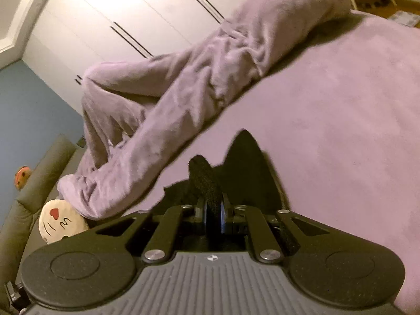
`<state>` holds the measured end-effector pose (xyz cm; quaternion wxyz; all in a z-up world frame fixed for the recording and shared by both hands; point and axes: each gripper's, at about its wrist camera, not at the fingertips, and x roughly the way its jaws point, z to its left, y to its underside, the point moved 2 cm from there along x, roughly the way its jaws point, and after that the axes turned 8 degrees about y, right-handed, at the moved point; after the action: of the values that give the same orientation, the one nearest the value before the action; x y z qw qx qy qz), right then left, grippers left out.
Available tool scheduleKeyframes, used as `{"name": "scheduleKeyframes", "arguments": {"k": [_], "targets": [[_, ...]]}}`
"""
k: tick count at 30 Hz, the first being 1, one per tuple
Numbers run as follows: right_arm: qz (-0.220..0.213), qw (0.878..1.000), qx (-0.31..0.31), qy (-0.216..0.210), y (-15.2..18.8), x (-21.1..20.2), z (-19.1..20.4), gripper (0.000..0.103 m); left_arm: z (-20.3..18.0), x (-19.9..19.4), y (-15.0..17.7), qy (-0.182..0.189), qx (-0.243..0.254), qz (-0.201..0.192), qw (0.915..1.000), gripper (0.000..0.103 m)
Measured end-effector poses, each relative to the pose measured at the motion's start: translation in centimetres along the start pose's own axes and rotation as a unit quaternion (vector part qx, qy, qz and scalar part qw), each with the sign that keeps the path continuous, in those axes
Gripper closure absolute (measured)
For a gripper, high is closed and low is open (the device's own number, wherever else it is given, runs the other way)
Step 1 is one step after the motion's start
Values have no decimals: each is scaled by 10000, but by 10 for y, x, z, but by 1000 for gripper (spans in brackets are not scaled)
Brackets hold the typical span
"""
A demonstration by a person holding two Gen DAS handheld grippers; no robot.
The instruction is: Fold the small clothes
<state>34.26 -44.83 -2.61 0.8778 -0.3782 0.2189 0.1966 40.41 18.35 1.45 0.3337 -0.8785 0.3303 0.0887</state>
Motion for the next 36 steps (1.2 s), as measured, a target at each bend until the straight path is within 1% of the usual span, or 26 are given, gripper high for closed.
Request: {"name": "scheduleKeyframes", "arguments": {"k": [3, 5, 7, 10, 15, 20, 22, 23, 24, 25, 27, 28, 29, 30, 31, 32, 34, 35, 36], "targets": [[73, 9999, 11, 89, -4, -6, 3, 95, -15, -6, -6, 0, 90, 12, 10000, 94], [68, 10000, 42, 32, -10, -11, 7, 95, -28, -8, -11, 42, 160, 19, 9999, 94], [5, 10000, 53, -26, -17, -16, 12, 95, -40, -9, -17, 43, 319, -72, 9995, 94], [-36, 10000, 73, -13, -28, -13, 17, 95, -44, 0, -24, 38, 284, -136, 9995, 93], [-42, 9997, -49, 256, -41, 12, 25, 94, -28, 35, -34, -312, 186, -277, 9990, 93], [-88, 9974, -368, 610, -53, 39, 29, 94, -16, 63, -37, -679, 394, -313, 9964, 93], [-78, 9957, -478, 786, -52, 48, 28, 92, -10, 72, -34, -923, 578, -281, 9937, 91], [-13, 9944, -544, 911, -50, 54, 26, 88, -6, 79, -30, -1107, 693, -183, 9913, 89], [111, 9930, -622, 998, -47, 61, 24, 83, -3, 85, -26, -1286, 785, -24, 9886, 83], [253, 9919, -697, 1034, -43, 67, 23, 80, 3, 91, -21, -1360, 803, 205, 9872, 79], [529, 9909, -772, 965, -37, 77, 21, 67, 13, 97, -13, -1262, 609, 616, 9882, 52], [560, 9905, -831, 941, -35, 78, 22, 64, 16, 99, -9, -1181, 572, 765, 9884, 47], [574, 9894, -948, 938, -34, 81, 24, 57, 17, 100, -5, -1103, 634, 843, 9883, 41], [589, 9883, -1042, 944, -33, 83, 26, 55, 17, 102, -2, -1093, 742, 928, 9869, 37], [633, 9871, -1120, 950, -33, 87, 28, 55, 18, 105, 0, -1146, 840, 1028, 9845, 37], [663, 9864, -1168, 952, -34, 89, 30, 55, 18, 108, 1, -1189, 918, 1076, 9828, 40], [641, 9827, -1424, 993, -34, 92, 38, 65, 14, 110, 3, -1337, 1166, 1033, 9787, 54], [630, 9797, -1599, 1035, -33, 93, 43, 84, 12, 111, 3, -1413, 1255, 1001, 9769, 71], [650, 9772, -1733, 1040, -33, 94, 46, 90, 12, 112, 2, -1482, 1279, 981, 9757, 90]]}}
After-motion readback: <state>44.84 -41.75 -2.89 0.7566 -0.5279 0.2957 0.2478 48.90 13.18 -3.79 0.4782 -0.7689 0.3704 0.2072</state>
